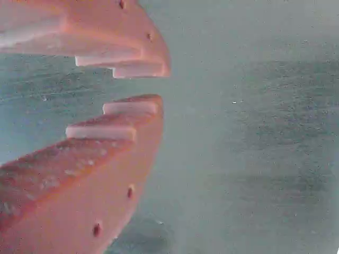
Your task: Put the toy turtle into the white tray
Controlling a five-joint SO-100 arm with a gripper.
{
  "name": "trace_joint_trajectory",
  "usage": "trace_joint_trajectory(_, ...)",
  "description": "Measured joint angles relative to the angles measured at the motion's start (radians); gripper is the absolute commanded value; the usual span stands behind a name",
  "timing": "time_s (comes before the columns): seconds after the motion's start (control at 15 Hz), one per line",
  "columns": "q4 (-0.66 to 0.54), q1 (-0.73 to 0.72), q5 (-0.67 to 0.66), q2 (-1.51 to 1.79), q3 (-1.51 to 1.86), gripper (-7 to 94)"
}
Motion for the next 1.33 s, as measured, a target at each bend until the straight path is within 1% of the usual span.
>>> trace_joint_trajectory(1.2, 0.0, 0.0, 0.0, 0.0, 0.0, 0)
trace_joint_trajectory(1.33, 0.0, -0.032, -0.023, 0.0, 0.0, 0)
